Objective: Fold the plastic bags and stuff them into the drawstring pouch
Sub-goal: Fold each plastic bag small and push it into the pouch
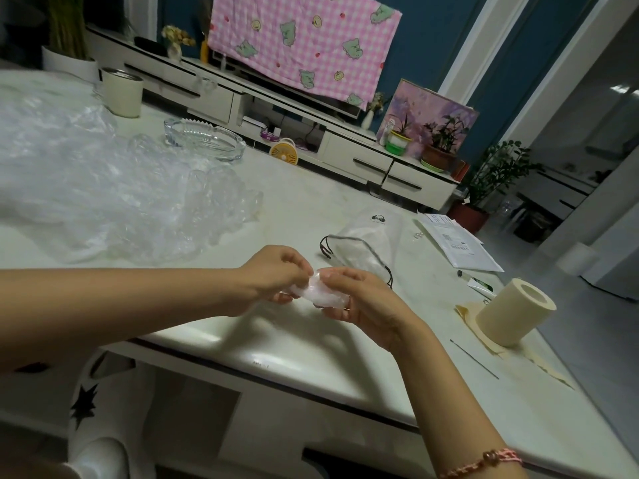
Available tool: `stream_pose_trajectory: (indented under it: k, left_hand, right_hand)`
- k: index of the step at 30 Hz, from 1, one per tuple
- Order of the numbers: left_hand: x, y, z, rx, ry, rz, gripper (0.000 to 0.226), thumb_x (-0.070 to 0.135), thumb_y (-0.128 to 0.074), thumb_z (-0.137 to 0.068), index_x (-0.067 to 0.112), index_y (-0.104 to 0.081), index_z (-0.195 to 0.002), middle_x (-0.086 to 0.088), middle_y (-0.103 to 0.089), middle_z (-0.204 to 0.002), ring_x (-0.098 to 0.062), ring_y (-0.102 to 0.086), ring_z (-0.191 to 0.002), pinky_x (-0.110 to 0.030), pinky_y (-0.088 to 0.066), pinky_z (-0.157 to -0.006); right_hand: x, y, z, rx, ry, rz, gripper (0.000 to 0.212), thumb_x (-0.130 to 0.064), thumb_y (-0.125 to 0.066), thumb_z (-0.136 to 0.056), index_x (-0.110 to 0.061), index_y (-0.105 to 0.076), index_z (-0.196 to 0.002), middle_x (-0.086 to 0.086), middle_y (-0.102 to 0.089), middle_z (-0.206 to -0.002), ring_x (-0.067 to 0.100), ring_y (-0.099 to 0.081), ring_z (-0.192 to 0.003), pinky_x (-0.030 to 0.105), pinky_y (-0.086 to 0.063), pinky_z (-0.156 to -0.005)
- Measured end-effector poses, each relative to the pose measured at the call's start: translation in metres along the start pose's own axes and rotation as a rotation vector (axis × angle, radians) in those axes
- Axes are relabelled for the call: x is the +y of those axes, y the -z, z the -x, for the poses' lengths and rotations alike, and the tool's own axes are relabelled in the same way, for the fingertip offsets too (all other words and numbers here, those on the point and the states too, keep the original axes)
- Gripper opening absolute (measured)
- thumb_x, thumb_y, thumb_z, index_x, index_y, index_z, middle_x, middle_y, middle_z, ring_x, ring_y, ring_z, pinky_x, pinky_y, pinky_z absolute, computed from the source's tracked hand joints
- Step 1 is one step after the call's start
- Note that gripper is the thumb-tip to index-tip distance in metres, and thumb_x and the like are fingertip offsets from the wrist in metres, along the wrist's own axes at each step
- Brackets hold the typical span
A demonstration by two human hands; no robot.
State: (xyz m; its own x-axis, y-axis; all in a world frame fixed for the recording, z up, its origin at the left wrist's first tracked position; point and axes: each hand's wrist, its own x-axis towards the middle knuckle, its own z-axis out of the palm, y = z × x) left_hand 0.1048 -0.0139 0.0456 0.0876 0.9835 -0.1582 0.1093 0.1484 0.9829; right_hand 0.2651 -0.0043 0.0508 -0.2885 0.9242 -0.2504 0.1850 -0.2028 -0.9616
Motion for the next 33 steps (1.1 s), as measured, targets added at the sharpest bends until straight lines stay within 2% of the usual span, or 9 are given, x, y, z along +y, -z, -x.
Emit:
stream_pose_trajectory:
  k: [5, 11, 16, 19, 21, 25, 28, 31, 33]
  left_hand:
    - [-0.001, 0.003, 0.001, 0.004, -0.142, -0.066, 0.022, -0.007, -0.054, -0.084, 0.013, -0.061, -0.079, -0.003, -0.055, -0.082, -0.011, -0.052, -0.064, -0.012, -0.044, -0.05]
    - [-0.005, -0.004, 0.0, 0.041, -0.315, -0.088, 0.019, -0.003, -0.059, -0.086, 0.016, -0.061, -0.083, -0.002, -0.055, -0.094, -0.005, -0.055, -0.069, -0.01, -0.047, -0.052]
    - [0.005, -0.008, -0.004, -0.024, -0.115, 0.12, 0.018, 0.01, -0.055, -0.094, 0.005, -0.062, -0.078, -0.008, -0.059, -0.07, -0.01, -0.058, -0.049, -0.017, -0.05, -0.052]
    - [0.008, -0.014, -0.006, -0.109, -0.014, 0.215, 0.04, 0.035, -0.043, -0.098, 0.003, -0.064, -0.088, -0.009, -0.063, -0.072, -0.02, -0.058, -0.062, -0.025, -0.054, -0.067]
    - [0.006, -0.019, -0.006, -0.185, -0.017, 0.194, 0.04, 0.041, -0.047, -0.095, 0.006, -0.067, -0.096, -0.005, -0.066, -0.077, -0.02, -0.058, -0.068, -0.023, -0.054, -0.067]
    - [-0.001, -0.03, -0.013, -0.148, -0.046, 0.134, 0.011, 0.017, -0.055, -0.094, 0.011, -0.062, -0.089, -0.005, -0.067, -0.085, -0.016, -0.058, -0.063, -0.018, -0.053, -0.061]
    - [-0.007, -0.037, -0.025, -0.018, -0.058, 0.111, 0.013, 0.005, -0.053, -0.093, 0.004, -0.057, -0.082, -0.011, -0.06, -0.074, -0.012, -0.056, -0.054, -0.017, -0.051, -0.054]
    - [-0.013, -0.041, -0.033, -0.018, -0.096, 0.1, 0.019, -0.001, -0.051, -0.093, 0.006, -0.057, -0.076, -0.007, -0.058, -0.061, -0.011, -0.054, -0.05, -0.016, -0.049, -0.051]
    - [-0.01, -0.05, -0.035, -0.031, -0.094, 0.098, 0.011, -0.001, -0.05, -0.094, 0.005, -0.057, -0.087, -0.008, -0.06, -0.066, -0.01, -0.055, -0.047, -0.016, -0.047, -0.048]
  right_hand:
    - [0.0, 0.001, 0.005, -0.04, -0.001, 0.311, 0.019, -0.008, -0.067, -0.084, 0.001, -0.065, -0.1, 0.006, -0.063, -0.084, 0.014, -0.061, -0.074, 0.032, -0.054, -0.079]
    - [0.0, 0.006, 0.01, -0.121, -0.018, 0.194, 0.023, -0.001, -0.065, -0.082, 0.006, -0.065, -0.104, 0.009, -0.066, -0.09, 0.017, -0.062, -0.082, 0.034, -0.05, -0.085]
    - [-0.001, 0.009, 0.009, -0.076, 0.069, -0.078, 0.014, -0.008, -0.063, -0.076, -0.012, -0.069, -0.088, 0.001, -0.069, -0.09, 0.012, -0.062, -0.086, 0.027, -0.046, -0.084]
    - [0.001, 0.005, 0.005, 0.056, 0.121, -0.083, 0.012, -0.006, -0.058, -0.087, -0.013, -0.067, -0.086, 0.001, -0.067, -0.084, 0.013, -0.059, -0.083, 0.025, -0.044, -0.081]
    - [0.003, 0.003, 0.003, 0.115, 0.13, -0.101, 0.011, -0.009, -0.056, -0.09, -0.012, -0.067, -0.089, 0.003, -0.066, -0.085, 0.015, -0.059, -0.082, 0.025, -0.045, -0.08]
    - [0.005, 0.006, 0.001, 0.143, 0.102, -0.169, 0.017, -0.014, -0.051, -0.094, -0.009, -0.067, -0.097, 0.004, -0.066, -0.088, 0.015, -0.06, -0.082, 0.024, -0.048, -0.076]
    - [0.005, 0.013, -0.001, 0.149, 0.076, -0.215, 0.019, -0.008, -0.051, -0.091, -0.003, -0.065, -0.103, 0.009, -0.066, -0.091, 0.019, -0.062, -0.08, 0.025, -0.051, -0.072]
    - [0.008, 0.017, -0.001, 0.266, 0.112, -0.121, 0.011, 0.002, -0.061, -0.085, 0.0, -0.058, -0.095, 0.017, -0.064, -0.092, 0.03, -0.066, -0.081, 0.031, -0.057, -0.074]
    - [0.007, 0.026, -0.001, 0.331, 0.123, -0.079, 0.023, 0.007, -0.063, -0.081, -0.005, -0.05, -0.096, 0.011, -0.061, -0.087, 0.025, -0.064, -0.075, 0.03, -0.056, -0.07]
